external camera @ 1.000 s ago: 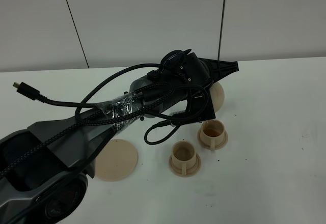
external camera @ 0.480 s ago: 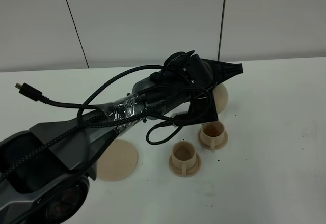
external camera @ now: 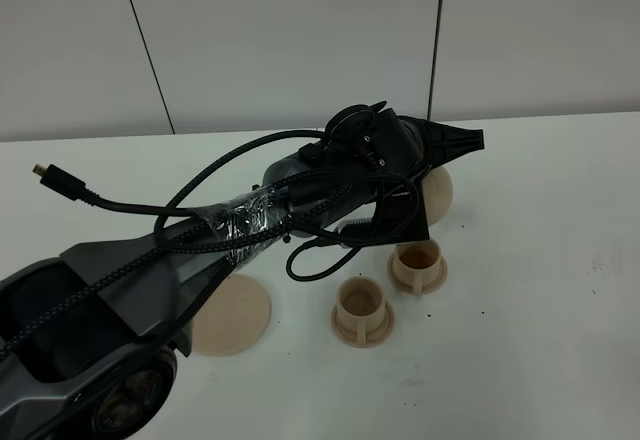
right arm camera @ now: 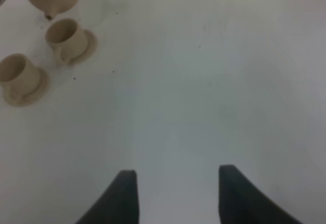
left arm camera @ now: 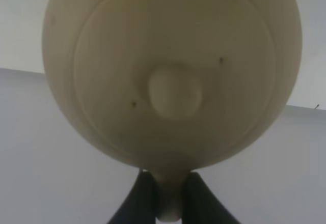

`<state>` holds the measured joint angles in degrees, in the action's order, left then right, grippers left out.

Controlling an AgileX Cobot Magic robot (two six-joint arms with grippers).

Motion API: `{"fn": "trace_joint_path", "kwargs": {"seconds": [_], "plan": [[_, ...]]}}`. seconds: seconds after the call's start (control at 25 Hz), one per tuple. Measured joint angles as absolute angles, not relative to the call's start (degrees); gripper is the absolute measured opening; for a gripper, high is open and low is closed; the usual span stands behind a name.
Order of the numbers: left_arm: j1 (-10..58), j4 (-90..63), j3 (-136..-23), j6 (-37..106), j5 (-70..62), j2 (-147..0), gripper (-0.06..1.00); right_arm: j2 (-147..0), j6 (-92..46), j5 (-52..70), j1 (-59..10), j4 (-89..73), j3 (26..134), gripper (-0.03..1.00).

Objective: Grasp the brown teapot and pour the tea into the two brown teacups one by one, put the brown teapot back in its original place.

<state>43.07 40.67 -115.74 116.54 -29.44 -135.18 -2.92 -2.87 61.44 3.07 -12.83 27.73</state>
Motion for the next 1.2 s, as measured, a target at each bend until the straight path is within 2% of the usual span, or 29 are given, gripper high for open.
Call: {"fn": "trace_joint_path", "kwargs": {"seconds": [1.2], "plan": [[43.7, 40.6, -115.7, 119.6, -29.3, -135.2, 0.17, -2.9, -2.9, 61.4, 3.1, -12.8, 27.7, 0.36]]}}
